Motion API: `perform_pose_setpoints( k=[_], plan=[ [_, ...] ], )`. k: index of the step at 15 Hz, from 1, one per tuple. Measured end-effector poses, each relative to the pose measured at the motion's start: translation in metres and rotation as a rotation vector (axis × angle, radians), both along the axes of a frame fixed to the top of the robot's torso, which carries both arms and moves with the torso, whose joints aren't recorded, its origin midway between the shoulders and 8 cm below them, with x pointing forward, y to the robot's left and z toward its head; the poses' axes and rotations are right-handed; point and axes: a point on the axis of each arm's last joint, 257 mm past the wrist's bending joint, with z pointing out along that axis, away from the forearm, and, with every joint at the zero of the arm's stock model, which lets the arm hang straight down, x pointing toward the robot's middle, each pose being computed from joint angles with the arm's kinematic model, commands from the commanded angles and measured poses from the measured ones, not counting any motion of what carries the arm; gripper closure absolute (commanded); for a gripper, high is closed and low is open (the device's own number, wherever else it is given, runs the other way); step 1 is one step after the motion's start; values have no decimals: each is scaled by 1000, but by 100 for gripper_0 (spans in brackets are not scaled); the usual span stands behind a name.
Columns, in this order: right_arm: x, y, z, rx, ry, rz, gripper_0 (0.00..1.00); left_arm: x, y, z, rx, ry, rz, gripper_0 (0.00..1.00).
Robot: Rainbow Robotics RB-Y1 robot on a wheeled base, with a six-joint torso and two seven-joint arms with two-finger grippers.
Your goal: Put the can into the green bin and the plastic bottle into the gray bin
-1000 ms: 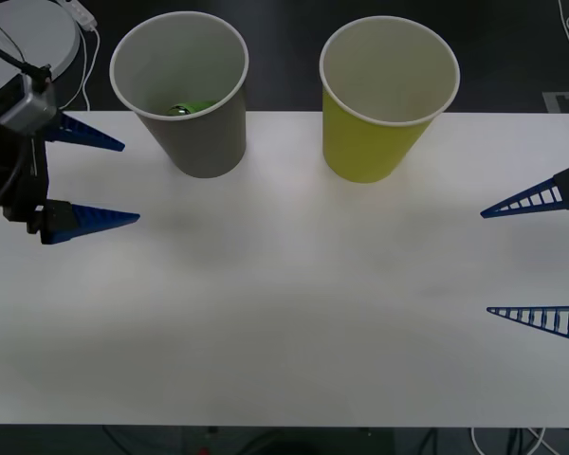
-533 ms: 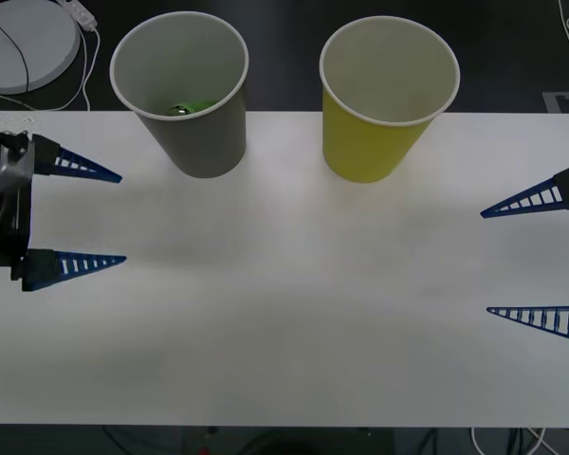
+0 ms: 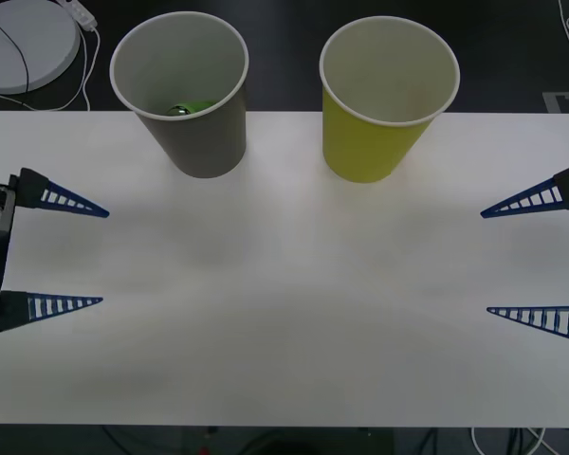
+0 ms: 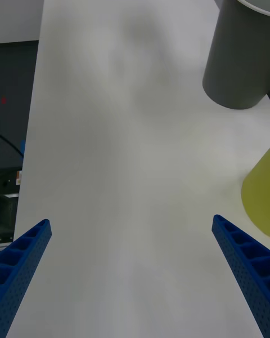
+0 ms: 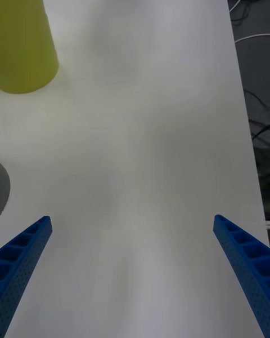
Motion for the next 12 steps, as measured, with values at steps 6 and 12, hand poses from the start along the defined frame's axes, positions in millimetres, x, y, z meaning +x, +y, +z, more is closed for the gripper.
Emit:
perform_pose_setpoints(
  k=[6,12],
  plan=[
    [0,0,0,0,0,0,0,1,7,-7,45,-21,-13,0],
    [0,0,0,0,0,0,0,-1,10,-9,50,-11,-17,0]
  ],
)
